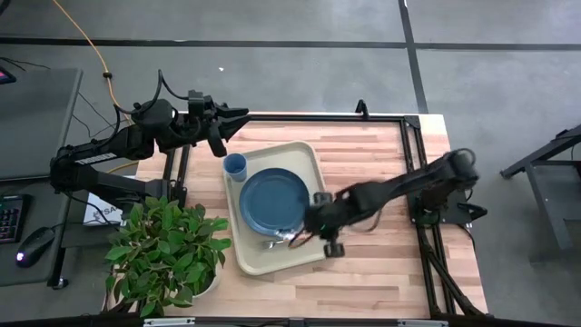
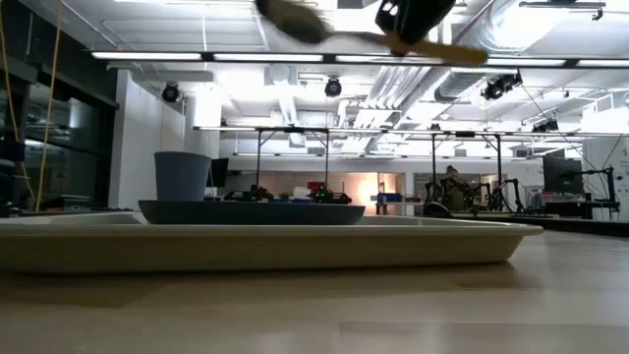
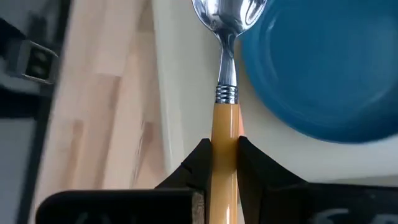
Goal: Pick and place plate/cup/fork/spoon on tray
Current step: Put the yellow spoon on the white serving tray to the left of the orange fork
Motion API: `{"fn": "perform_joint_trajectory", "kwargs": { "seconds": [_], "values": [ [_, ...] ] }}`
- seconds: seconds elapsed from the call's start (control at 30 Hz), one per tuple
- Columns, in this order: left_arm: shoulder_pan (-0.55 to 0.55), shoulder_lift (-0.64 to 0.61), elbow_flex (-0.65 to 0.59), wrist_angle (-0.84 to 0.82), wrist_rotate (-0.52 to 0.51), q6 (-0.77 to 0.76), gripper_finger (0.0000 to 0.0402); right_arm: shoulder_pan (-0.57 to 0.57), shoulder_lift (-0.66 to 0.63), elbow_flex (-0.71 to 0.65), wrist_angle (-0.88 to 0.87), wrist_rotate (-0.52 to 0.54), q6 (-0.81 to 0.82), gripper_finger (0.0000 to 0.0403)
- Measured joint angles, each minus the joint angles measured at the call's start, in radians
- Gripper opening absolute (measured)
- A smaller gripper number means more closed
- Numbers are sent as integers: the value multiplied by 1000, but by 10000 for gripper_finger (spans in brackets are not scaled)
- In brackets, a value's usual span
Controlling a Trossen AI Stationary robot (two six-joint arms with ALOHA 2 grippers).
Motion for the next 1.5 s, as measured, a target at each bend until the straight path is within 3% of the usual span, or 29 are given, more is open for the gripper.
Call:
{"fn": "perform_joint_trajectory", "kwargs": {
  "seconds": [0.3,0.63,1.17,1.5],
  "values": [
    [0,0,0,0,103,1,129,57,351,210,-21,73,-16,31],
    [0,0,0,0,138,0,129,60,604,448,-28,69,-111,32],
    [0,0,0,0,139,0,129,61,644,473,-174,64,-123,32],
    [0,0,0,0,139,0,129,61,644,462,-113,57,-119,47]
  ]
}}
